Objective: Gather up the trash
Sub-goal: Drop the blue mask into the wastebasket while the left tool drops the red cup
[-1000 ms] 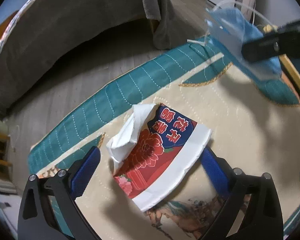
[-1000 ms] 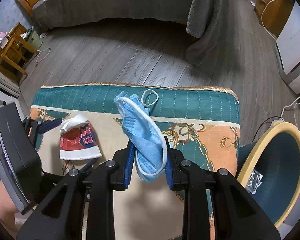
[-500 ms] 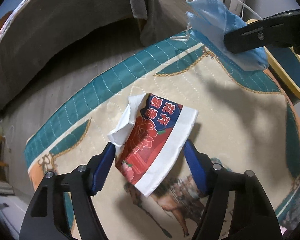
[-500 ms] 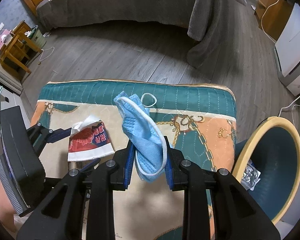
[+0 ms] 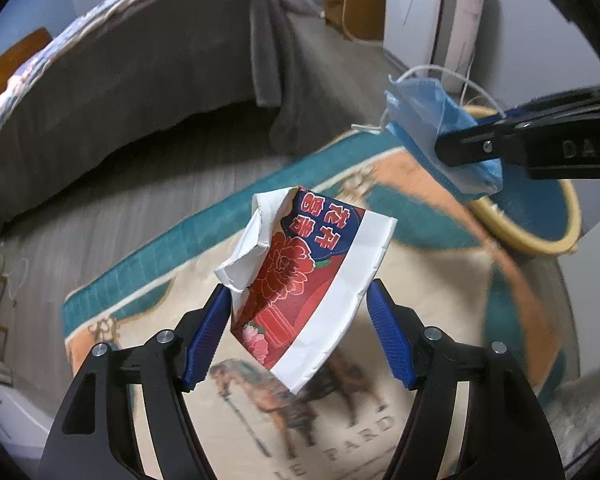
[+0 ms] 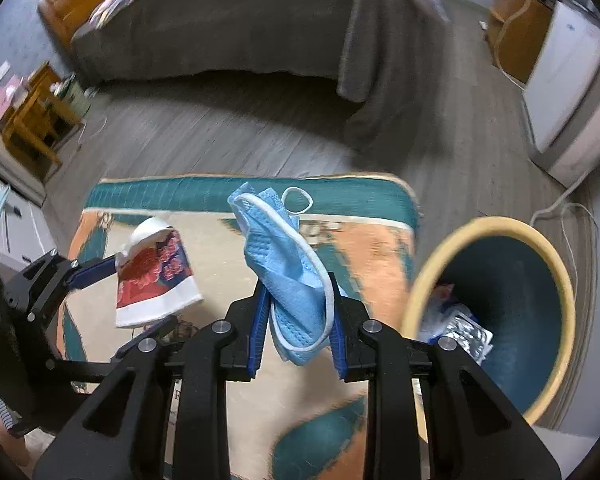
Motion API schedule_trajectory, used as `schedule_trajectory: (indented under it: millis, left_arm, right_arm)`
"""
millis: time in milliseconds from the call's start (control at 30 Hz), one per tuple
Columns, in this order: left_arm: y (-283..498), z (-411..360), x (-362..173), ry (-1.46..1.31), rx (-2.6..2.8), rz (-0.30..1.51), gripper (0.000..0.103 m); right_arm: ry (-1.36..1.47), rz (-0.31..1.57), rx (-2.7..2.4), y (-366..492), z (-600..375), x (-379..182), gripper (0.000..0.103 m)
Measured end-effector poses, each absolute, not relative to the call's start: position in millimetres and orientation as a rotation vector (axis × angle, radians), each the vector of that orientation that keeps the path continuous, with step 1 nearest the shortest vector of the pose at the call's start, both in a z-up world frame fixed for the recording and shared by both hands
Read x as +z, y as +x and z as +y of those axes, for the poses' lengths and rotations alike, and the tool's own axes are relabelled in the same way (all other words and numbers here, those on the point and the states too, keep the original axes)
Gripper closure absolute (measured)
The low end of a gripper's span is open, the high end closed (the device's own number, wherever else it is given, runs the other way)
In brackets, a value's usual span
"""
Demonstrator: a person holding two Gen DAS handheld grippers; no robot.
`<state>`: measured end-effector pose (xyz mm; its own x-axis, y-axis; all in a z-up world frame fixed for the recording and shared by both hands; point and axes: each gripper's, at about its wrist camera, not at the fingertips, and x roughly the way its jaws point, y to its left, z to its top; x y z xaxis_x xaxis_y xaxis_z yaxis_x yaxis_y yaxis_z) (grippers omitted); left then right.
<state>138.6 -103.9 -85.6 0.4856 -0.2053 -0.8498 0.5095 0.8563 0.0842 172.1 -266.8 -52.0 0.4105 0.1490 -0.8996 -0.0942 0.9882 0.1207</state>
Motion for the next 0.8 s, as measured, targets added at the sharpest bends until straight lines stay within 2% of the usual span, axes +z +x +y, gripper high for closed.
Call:
schedule_trajectory:
  millis: [400, 700, 733, 800]
  left_arm:
    - [124.5, -190.0, -69.7, 0.367, -0.579, 0.894, 0.032]
    - [108.7, -263.1, -80.9, 0.404, -0.710, 0.874, 0.031]
    - [108.4, -272.2, -82.0, 0.408, -0.721, 0.865, 0.030]
    - [109.7, -286.3, -80.5, 0.403, -0.724, 0.838, 0.027]
  right_arm:
    - [0.128, 1.097, 0.001, 152.3, -365.1, -38.3, 0.077]
    - [0.213, 1.137, -0.162, 139.9, -443.3, -62.0, 0.077]
    - [0.219, 1.138, -0.169, 141.0, -446.2, -63.1, 0.075]
    - [0.237, 1.125, -0.187, 139.3, -455.3, -61.5, 0.064]
